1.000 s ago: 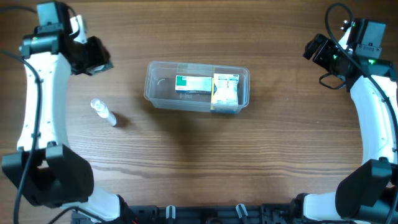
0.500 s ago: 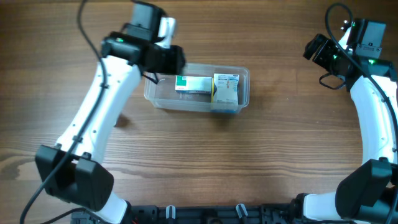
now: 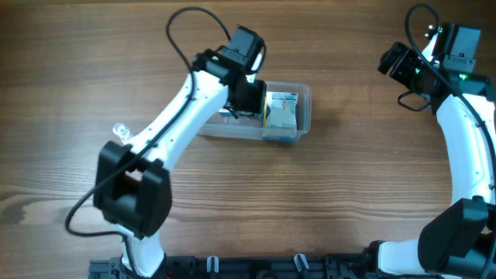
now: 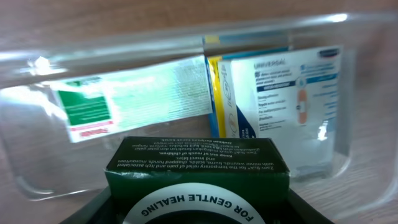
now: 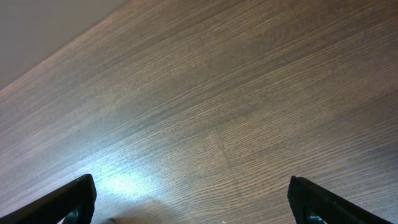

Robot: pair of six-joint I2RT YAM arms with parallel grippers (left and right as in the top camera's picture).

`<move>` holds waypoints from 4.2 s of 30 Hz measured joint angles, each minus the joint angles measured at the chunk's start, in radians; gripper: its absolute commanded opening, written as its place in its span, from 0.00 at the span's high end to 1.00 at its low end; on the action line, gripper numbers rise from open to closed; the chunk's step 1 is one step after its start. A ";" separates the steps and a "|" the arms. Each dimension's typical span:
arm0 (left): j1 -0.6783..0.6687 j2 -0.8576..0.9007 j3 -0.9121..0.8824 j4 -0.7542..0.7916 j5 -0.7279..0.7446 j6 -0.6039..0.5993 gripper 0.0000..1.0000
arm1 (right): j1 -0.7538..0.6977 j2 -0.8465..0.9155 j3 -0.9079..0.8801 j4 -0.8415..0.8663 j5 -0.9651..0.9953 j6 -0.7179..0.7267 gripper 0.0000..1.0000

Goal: Pack container
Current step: 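Lift the Zam-Buk box and carry it right into the container, then lower the Zam-Buk box beside the Panadol box and open left gripper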

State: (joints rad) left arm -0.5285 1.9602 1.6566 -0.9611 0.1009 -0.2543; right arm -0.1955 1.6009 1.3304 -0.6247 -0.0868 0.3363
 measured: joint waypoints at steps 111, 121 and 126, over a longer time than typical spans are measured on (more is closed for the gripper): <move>-0.012 0.074 -0.074 0.058 -0.105 -0.134 0.32 | 0.000 0.000 0.000 0.000 0.000 0.000 0.00; -0.011 0.074 -0.074 0.068 -0.107 -0.134 0.29 | 0.000 0.000 0.000 0.000 0.000 0.000 0.00; 0.014 0.074 -0.037 -0.009 -0.108 -0.134 0.26 | 0.000 0.000 0.000 0.000 0.000 0.000 0.00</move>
State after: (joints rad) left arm -0.5140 2.0346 1.6199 -0.9699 -0.0071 -0.3882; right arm -0.1955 1.6009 1.3304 -0.6247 -0.0868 0.3363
